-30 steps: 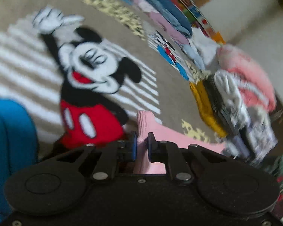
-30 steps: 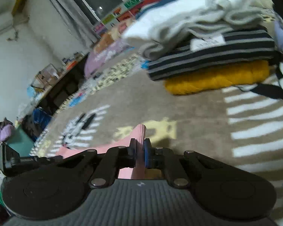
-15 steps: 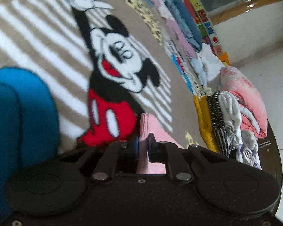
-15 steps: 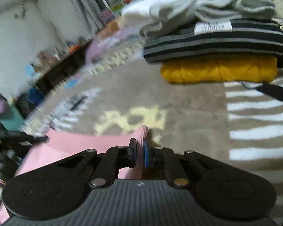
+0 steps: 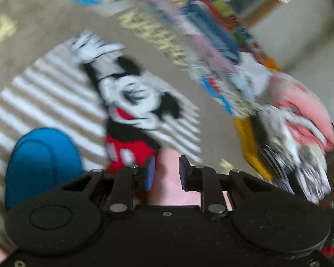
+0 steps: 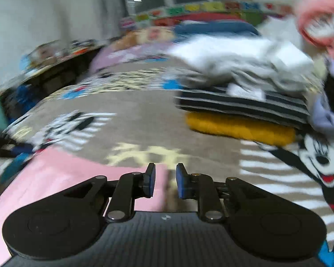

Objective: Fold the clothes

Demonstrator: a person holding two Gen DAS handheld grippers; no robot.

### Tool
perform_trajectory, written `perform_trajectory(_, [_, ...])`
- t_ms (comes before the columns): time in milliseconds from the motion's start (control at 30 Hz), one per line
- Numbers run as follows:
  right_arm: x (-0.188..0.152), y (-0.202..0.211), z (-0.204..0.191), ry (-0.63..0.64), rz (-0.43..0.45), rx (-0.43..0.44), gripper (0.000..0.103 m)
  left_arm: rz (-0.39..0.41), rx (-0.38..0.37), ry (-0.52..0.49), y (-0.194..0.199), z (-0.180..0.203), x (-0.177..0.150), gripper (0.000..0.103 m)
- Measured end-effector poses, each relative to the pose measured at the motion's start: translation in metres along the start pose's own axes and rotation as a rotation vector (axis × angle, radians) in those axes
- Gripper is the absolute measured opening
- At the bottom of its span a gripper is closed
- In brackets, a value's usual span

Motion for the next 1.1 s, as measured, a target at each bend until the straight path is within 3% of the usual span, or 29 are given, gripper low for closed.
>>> perform_trajectory(100, [-0.011, 0.009, -0.030, 0.043, -0.020, 0.064, 0.020, -0.042, 0.006, -0.081, -0.001, 0.014, -0.024, 0.020])
perform_trajectory(167, [-0.040, -0.011, -0.029, 0.053, -0.142, 0.025, 0.019, -0.056, 0.076, -0.076, -0.013, 0.002, -0.032, 0.021])
perform_trajectory(233, [-0.059, -0.021, -0.022, 0.026, -0.180, 0.011, 0.016, -0.068, 0.152, -0.064, -0.025, -0.013, -0.038, 0.020])
perform_trajectory(267, [-0.057, -0.017, -0.019, -0.017, -0.169, 0.000, 0.014, -0.050, 0.141, -0.068, -0.017, -0.008, -0.040, 0.021])
perform_trajectory(300, [-0.051, -0.008, -0.017, -0.043, -0.133, -0.011, 0.020, -0.026, 0.117, -0.074, -0.005, -0.001, -0.040, 0.024])
perform_trajectory(400, [-0.047, 0.028, -0.018, -0.086, -0.005, -0.036, 0.020, 0.039, 0.089, -0.179, 0.027, 0.022, -0.061, 0.046])
perform_trajectory(567, [-0.077, 0.082, -0.027, -0.141, 0.111, -0.100, 0.021, 0.084, 0.129, -0.353, 0.074, 0.036, -0.139, 0.046])
perform_trajectory(700, [-0.102, 0.111, -0.065, -0.033, 0.124, -0.104, 0.021, 0.087, 0.169, -0.493, 0.096, 0.045, -0.209, 0.046])
perform_trajectory(900, [-0.130, 0.146, -0.129, 0.201, 0.119, -0.081, 0.021, 0.119, 0.153, -0.601, 0.112, 0.059, -0.261, 0.046])
perform_trajectory(1000, [-0.159, 0.131, -0.136, 0.268, -0.069, -0.104, 0.030, 0.039, 0.246, -0.682, 0.093, 0.048, -0.291, 0.047])
perform_trajectory(1100, [-0.163, 0.140, -0.137, 0.237, -0.060, -0.118, 0.031, 0.102, 0.247, -0.737, 0.105, 0.055, -0.302, 0.047])
Point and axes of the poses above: each gripper's, at about its wrist camera, not at the fingertips, and y roughly against the way its jaws point, z to its right, x to its top, the point moved 9 cm from there along -y, roughly the way its jaws point, and after that the axes turned 10 degrees about y, right-handed, at the moved point
